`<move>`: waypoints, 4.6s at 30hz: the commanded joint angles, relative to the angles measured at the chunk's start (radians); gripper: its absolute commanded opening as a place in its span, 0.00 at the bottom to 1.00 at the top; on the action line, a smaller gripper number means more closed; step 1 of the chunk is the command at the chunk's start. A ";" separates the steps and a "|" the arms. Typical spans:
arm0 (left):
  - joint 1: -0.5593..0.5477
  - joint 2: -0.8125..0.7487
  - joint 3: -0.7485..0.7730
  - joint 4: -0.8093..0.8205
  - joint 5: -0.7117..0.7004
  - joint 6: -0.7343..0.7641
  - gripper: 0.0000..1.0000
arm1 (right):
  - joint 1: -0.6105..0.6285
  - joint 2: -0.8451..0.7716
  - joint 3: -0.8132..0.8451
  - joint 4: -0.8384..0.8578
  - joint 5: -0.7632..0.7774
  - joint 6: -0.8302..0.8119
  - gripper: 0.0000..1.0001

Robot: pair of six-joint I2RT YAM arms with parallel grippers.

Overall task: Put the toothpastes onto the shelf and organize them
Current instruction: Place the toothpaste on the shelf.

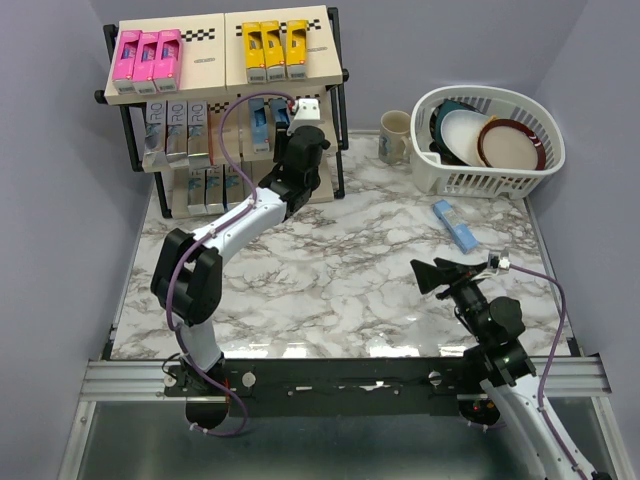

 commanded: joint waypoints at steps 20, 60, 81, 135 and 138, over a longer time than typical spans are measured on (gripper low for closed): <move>0.008 -0.076 0.023 -0.097 0.018 -0.052 0.64 | 0.004 0.052 -0.092 0.064 -0.052 -0.021 1.00; 0.028 0.010 0.090 -0.110 -0.076 0.029 0.50 | 0.004 0.079 -0.098 0.092 -0.067 -0.023 1.00; 0.025 -0.076 0.078 -0.127 -0.018 0.003 0.65 | 0.004 0.090 -0.100 0.104 -0.074 -0.029 1.00; 0.028 -0.056 0.089 -0.245 -0.099 -0.003 0.62 | 0.004 0.111 -0.101 0.124 -0.083 -0.030 1.00; 0.028 -0.074 0.081 -0.251 -0.092 -0.011 0.62 | 0.004 0.111 -0.101 0.121 -0.083 -0.032 1.00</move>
